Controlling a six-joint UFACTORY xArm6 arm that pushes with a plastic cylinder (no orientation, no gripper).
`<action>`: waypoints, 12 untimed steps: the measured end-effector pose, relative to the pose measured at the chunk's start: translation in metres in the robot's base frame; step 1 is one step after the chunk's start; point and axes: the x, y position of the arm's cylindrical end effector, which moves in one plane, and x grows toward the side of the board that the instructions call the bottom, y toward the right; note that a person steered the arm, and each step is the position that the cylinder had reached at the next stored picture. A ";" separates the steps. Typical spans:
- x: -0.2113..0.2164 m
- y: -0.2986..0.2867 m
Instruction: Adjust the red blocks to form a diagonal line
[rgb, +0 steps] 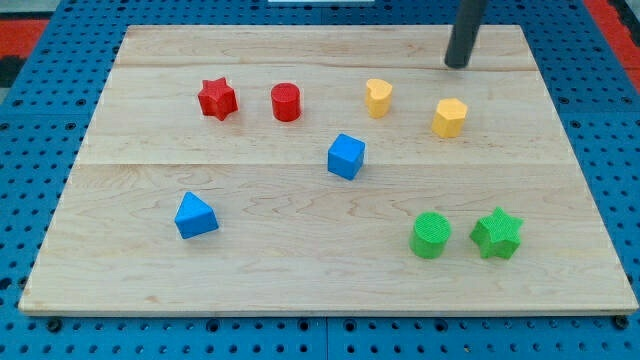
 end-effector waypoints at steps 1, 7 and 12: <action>-0.014 -0.091; 0.109 -0.217; 0.156 -0.185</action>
